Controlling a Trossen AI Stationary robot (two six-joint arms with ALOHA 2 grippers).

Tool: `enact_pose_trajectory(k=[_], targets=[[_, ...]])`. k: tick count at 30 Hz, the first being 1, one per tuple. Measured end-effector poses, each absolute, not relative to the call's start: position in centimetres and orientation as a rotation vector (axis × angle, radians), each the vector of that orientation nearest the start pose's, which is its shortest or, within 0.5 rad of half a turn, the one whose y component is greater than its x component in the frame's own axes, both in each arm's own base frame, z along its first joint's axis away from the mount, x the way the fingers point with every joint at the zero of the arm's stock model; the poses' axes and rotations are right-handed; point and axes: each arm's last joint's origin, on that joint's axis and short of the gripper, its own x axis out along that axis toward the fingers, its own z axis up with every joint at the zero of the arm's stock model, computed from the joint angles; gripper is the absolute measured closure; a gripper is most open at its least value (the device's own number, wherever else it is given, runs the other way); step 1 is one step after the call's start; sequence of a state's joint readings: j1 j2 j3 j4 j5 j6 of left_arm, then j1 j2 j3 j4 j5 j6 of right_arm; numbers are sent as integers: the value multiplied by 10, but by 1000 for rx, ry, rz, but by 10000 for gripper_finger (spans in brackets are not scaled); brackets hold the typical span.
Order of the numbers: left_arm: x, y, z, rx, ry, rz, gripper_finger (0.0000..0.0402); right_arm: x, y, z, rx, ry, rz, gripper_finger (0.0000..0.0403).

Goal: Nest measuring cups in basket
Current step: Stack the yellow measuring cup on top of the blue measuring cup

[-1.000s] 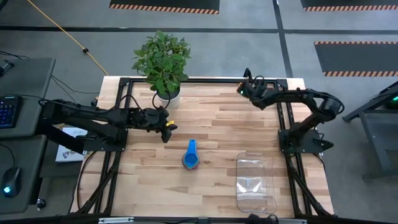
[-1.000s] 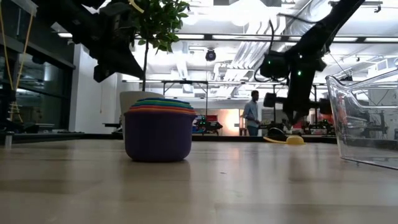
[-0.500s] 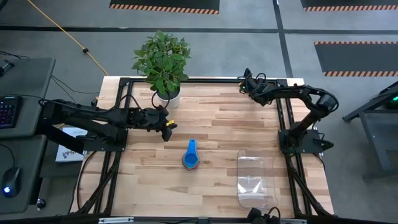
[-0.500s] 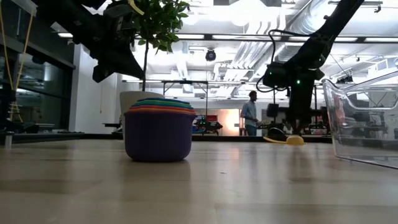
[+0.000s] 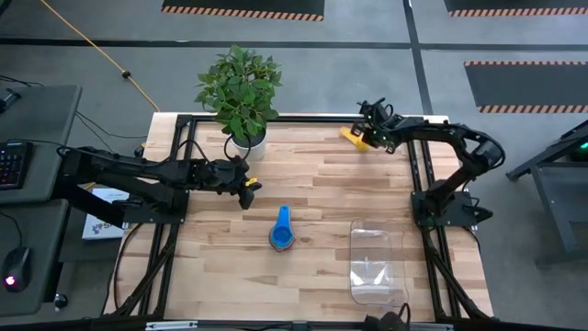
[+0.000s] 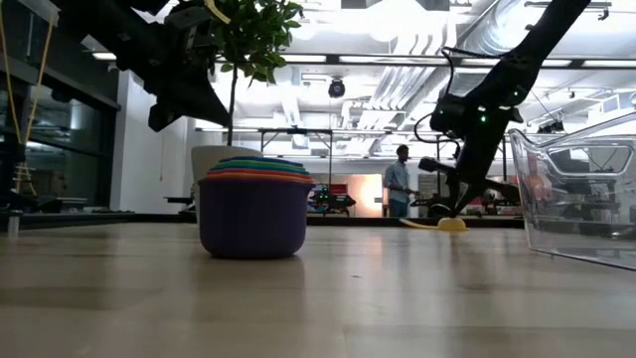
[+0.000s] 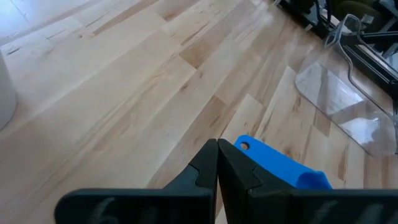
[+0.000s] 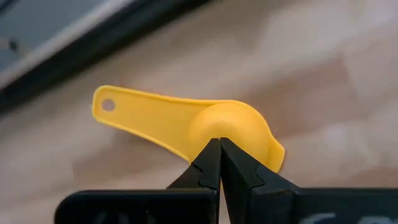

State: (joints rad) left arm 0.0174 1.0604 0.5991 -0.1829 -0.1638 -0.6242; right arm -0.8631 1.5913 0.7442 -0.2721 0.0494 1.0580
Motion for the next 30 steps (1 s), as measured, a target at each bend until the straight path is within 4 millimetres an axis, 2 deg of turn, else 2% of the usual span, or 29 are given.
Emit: enact_pose_trajectory(k=[4,9,15,22,25,30], targets=[[214,8,221,-528,570,361,401,187,-194,135,1329,684,-1254,403],[214,8,221,-510,573,355,401,210,-165,135,1287,791,-1114,403],[214,8,221,-476,579,344,401,237,-115,134,1178,952,-942,403],[214,8,221,-445,583,334,401,251,-62,135,924,1156,-709,403],[214,8,221,-445,583,334,401,251,-54,135,802,1213,-613,403],[214,8,221,-457,583,333,401,249,-56,142,543,1350,-492,403]])
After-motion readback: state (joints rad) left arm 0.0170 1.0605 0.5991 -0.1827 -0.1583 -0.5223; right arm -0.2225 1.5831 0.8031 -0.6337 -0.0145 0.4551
